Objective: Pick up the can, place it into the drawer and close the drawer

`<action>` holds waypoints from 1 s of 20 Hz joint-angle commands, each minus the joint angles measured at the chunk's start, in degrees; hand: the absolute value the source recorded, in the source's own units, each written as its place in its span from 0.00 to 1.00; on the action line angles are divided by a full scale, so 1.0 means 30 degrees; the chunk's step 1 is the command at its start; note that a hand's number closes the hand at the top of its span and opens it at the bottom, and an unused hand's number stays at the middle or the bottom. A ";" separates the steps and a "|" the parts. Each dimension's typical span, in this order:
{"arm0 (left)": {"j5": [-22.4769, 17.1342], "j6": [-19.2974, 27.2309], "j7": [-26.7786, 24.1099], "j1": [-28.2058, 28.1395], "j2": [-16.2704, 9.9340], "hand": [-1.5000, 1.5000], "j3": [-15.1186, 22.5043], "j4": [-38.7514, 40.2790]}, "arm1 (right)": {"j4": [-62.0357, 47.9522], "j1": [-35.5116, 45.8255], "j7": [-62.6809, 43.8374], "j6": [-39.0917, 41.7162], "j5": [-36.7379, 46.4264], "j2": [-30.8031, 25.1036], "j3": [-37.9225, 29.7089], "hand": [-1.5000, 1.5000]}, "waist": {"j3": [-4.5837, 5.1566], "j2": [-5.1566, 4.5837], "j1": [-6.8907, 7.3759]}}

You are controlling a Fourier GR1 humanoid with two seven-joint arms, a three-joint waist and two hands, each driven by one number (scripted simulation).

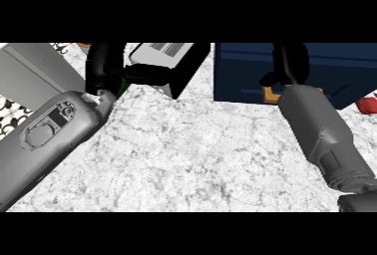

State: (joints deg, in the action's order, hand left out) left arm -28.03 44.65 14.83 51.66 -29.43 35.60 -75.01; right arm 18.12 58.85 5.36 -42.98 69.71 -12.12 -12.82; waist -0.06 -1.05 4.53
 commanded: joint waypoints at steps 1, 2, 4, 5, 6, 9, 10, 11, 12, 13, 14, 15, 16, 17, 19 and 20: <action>-0.0096 -0.0594 0.0079 -0.0554 -0.0613 0.00 -0.0368 -0.0872 | -0.1099 0.2182 -0.0439 0.0574 -0.0095 -0.0174 -0.0367 0.00 | -0.0016 -0.0227 0.0544; 0.0035 -0.0432 -0.0103 -0.1024 -0.0503 0.00 -0.0355 -0.0987 | -0.1048 0.2271 -0.0035 0.0540 -0.0403 -0.0223 -0.0586 0.00 | -0.0016 -0.0164 0.0297; 0.0144 -0.0461 0.0051 -0.1243 -0.0602 0.00 -0.0223 -0.1196 | -0.1162 0.1980 0.0315 -0.0254 -0.0555 0.0049 -0.0764 0.00 | -0.0034 -0.0260 0.0459; 0.0450 -0.0060 -0.0375 -0.1110 0.0004 0.00 -0.0179 -0.0782 | -0.1393 0.2359 0.1625 0.1369 -0.1060 -0.1039 -0.1078 0.00 | -0.0043 -0.0335 0.0239; 0.0362 -0.0366 -0.0339 -0.1238 -0.0270 0.00 -0.0364 -0.0706 | -0.1658 0.2509 0.0758 0.0811 -0.0644 0.0159 -0.0761 0.00 | -0.0027 -0.0323 0.0339; 0.0563 0.0046 -0.0574 -0.1801 -0.0283 0.00 -0.0410 -0.1163 | -0.0929 0.2158 0.3065 0.0674 -0.2548 0.0459 -0.2167 0.00 | -0.0069 -0.0283 0.0337; 0.0483 -0.0179 -0.0543 -0.1823 -0.0247 0.00 -0.0343 -0.1305 | -0.0779 0.2490 0.2771 0.0416 -0.2822 0.1129 -0.2414 0.00 | -0.0069 -0.0291 0.0475; 0.0652 0.0023 -0.0553 -0.1926 -0.0366 0.00 -0.0354 -0.1255 | -0.0549 0.2733 0.3414 0.1038 -0.3601 0.1145 -0.2992 0.00 | -0.0077 -0.0180 0.0317; 0.0631 -0.0104 -0.0958 -0.2259 -0.0156 0.00 -0.0310 -0.1525 | -0.0608 0.2632 0.3759 0.1309 -0.4117 0.0973 -0.3466 0.00 | -0.0071 -0.0228 0.0316; 0.0355 -0.0487 -0.0544 -0.2047 -0.0463 0.00 -0.0585 -0.1425 | -0.0476 0.2459 0.4329 0.1284 -0.4618 0.1266 -0.3839 0.00 | -0.0079 -0.0199 0.0178; 0.0308 -0.0799 -0.0707 -0.2263 -0.0922 0.00 -0.0805 -0.1524 | -0.0301 0.2370 0.4786 0.1140 -0.4986 0.1471 -0.4131 0.00 | -0.0073 -0.0164 0.0215; 0.0552 -0.0319 -0.0143 -0.1790 -0.0659 0.00 -0.0551 -0.1599 | -0.0228 0.2799 0.4961 0.1914 -0.5621 0.1240 -0.4683 0.00 | -0.0099 -0.0079 0.0079; 0.0348 -0.0450 -0.0525 -0.2221 -0.0567 0.00 -0.0824 -0.1565 | -0.0247 0.2989 0.5078 0.1936 -0.5719 0.1747 -0.4734 0.00 | -0.0063 -0.0094 0.0089; 0.0493 -0.0501 -0.1166 -0.3133 -0.0630 0.00 -0.0618 -0.1968 | -0.0235 0.2698 0.5473 0.1846 -0.6077 0.1396 -0.5136 0.00 | -0.0058 -0.0172 0.0366; 0.0474 -0.0636 -0.0669 -0.2814 -0.0898 0.00 -0.0887 -0.1582 | 0.0013 0.2859 0.6580 0.2892 -0.7119 0.1591 -0.5846 0.00 | -0.0056 -0.0010 -0.0234; 0.0405 -0.0574 -0.0606 -0.2693 -0.0575 0.00 -0.0975 -0.1383 | 0.0035 0.2728 0.6980 0.3046 -0.7634 0.1955 -0.6234 0.00 | -0.0055 -0.0029 -0.0407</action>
State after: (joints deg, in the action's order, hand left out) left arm -26.66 43.11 12.78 44.15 -31.45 33.38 -79.59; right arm 16.03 63.74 23.56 -35.45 54.44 -10.26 -25.98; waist -0.35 -1.60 3.11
